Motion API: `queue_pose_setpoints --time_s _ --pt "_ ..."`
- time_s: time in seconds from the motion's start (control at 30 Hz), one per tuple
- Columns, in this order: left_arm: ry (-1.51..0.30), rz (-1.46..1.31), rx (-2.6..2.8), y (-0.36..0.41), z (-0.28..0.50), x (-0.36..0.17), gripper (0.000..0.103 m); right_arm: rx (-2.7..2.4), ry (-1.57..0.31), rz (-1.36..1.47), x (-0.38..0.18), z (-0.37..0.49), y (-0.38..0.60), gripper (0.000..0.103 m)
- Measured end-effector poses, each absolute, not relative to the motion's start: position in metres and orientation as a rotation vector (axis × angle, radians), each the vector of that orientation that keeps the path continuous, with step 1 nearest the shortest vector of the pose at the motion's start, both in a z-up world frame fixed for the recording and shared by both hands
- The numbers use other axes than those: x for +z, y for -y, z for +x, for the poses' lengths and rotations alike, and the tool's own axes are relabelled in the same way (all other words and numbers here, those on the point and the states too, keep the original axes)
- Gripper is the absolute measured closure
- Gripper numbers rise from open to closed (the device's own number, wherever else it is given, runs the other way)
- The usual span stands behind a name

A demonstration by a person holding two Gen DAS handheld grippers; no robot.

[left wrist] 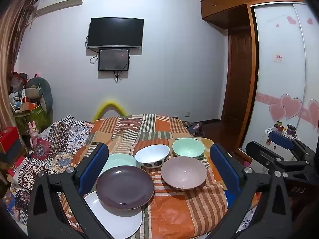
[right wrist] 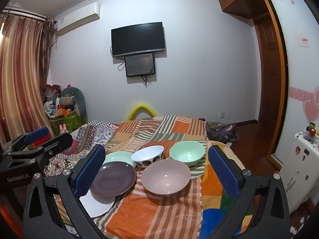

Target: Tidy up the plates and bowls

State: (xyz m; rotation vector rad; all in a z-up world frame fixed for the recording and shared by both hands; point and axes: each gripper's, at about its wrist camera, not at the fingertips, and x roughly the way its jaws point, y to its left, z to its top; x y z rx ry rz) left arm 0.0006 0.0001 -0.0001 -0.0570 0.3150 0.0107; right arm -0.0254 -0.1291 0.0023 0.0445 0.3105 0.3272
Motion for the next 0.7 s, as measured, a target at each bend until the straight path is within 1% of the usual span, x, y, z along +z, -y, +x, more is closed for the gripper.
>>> queue_pose_setpoints --time_s 0.3,0.37,0.7 --pt "-0.314 -0.065 0.012 0.003 0.023 -0.003 0.0 0.327 -0.31 0.05 0.004 -0.026 0.127 0.0" --pt "-0.276 -0.064 0.009 0.0 -0.001 -0.001 0.0 0.33 -0.31 0.048 0.006 -0.025 0.124 0.0" --pt "-0.274 -0.057 0.011 0.0 -0.001 -0.005 0.0 0.332 -0.302 0.036 0.003 -0.025 0.122 0.0"
